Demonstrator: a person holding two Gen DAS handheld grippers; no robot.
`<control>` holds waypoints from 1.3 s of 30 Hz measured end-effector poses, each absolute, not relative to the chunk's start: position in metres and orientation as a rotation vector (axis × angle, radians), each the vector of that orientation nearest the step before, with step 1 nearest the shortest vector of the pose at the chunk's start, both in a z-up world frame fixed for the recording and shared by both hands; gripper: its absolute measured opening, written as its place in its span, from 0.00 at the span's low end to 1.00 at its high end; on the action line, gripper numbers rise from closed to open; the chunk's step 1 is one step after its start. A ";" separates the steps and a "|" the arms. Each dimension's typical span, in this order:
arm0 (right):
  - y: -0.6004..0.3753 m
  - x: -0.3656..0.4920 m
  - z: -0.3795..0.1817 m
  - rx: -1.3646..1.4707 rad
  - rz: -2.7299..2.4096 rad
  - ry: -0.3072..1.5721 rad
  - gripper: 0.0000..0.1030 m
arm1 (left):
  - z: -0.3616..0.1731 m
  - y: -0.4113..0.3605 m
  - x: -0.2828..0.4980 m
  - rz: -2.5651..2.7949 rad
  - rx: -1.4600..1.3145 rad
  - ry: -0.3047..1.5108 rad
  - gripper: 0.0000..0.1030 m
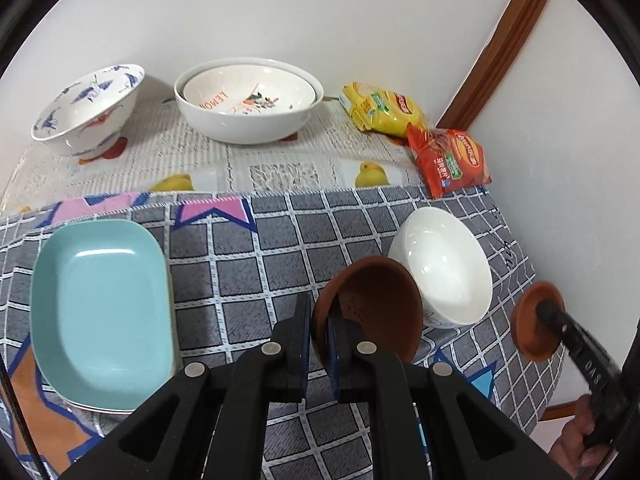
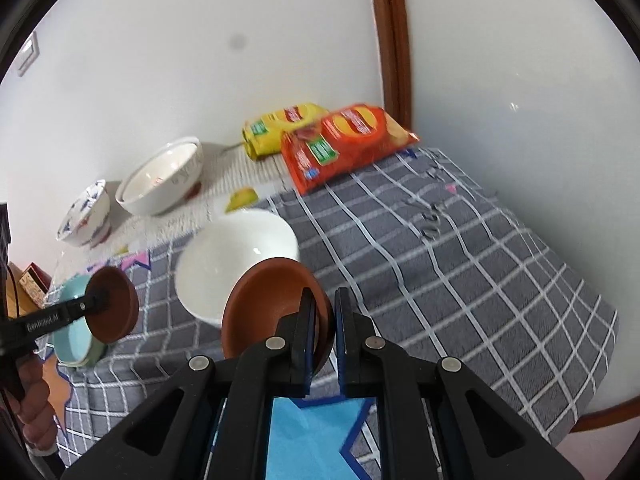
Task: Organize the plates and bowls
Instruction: 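Carry the brown bowl in the right gripper over the white bowl while left gripper holds its brown bowl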
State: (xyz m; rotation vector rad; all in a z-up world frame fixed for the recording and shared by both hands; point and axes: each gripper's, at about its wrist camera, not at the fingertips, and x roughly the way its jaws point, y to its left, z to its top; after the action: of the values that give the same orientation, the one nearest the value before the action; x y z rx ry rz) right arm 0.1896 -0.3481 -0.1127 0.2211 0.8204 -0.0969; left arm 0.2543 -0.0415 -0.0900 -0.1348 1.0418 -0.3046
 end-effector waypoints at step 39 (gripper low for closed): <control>-0.288 0.294 -0.163 0.037 -0.021 0.977 0.09 | -0.108 -0.033 0.288 -0.294 -0.149 1.072 0.07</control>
State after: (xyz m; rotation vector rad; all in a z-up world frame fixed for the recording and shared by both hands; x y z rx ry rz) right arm 0.2938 -0.2881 -0.1631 0.0375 0.9769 -0.0206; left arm 0.2878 -0.0328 -0.1079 -0.1488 1.0716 -0.2944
